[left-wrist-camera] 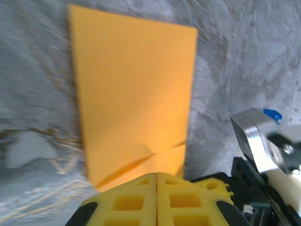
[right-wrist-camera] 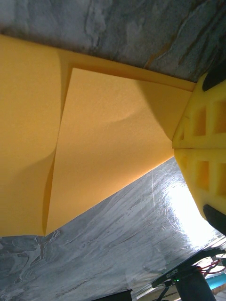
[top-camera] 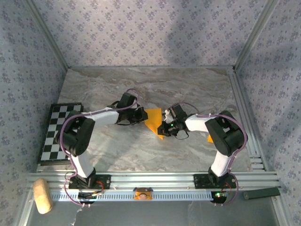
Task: Fold a paper plane with a square sheet of paper (pick it up from the middle)
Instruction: Third fold the triangle at the center of the table.
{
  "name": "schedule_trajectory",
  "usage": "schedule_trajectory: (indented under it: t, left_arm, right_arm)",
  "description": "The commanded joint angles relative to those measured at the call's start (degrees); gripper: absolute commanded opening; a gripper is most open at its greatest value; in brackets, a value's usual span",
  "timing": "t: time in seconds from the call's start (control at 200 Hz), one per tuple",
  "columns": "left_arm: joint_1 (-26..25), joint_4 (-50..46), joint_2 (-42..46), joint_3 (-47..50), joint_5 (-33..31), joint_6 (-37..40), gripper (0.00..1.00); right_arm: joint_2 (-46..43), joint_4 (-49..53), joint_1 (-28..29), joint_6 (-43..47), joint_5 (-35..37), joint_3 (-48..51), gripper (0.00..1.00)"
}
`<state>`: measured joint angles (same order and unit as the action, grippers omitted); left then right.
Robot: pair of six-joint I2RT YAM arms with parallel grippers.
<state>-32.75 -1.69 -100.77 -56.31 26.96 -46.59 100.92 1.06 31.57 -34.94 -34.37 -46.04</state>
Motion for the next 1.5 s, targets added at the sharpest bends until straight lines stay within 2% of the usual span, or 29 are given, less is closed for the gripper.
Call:
schedule_trajectory:
  t: [0.0, 0.11, 0.22, 0.455, 0.785, 0.959, 1.224, 1.494]
  left_arm:
    - [-2.10, 1.23, -2.07, -0.10, 1.40, -0.55, 0.06]
    - [-2.37, 1.23, -5.32, -0.98, 2.66, 0.13, 0.06]
    - [-1.92, -6.47, -8.47, -3.46, -1.08, 2.95, 0.03]
    - [-0.90, -7.08, -9.17, -2.69, -0.36, 4.11, 0.02]
    - [-0.92, -6.46, -10.06, -3.01, 1.43, 4.66, 0.02]
    - [-0.82, -7.05, -10.31, -3.34, 1.08, 5.15, 0.01]
    - [-0.56, -7.62, -11.55, -3.79, 0.81, 5.71, 0.00]
    - [-0.36, -7.62, -11.99, -3.89, 0.96, 5.75, 0.00]
  right_arm:
    - [2.08, 6.45, 0.12, 0.45, 2.90, 1.39, 0.00]
    - [1.74, 6.80, 0.15, 0.59, 2.59, 1.18, 0.00]
    - [0.79, 6.91, 0.24, 0.93, 2.33, 0.74, 0.00]
    - [-1.79, 7.79, 1.68, 1.88, -0.02, -4.94, 0.00]
    - [7.06, 7.39, 3.08, 0.76, 1.98, -11.41, 0.01]
    - [7.49, 5.66, 2.54, 0.23, 1.48, -8.94, 0.01]
    - [2.16, 5.09, 0.63, 1.87, -3.88, -4.13, 0.06]
    - [-3.71, 6.36, -1.90, 4.45, -4.13, 2.85, 0.08]
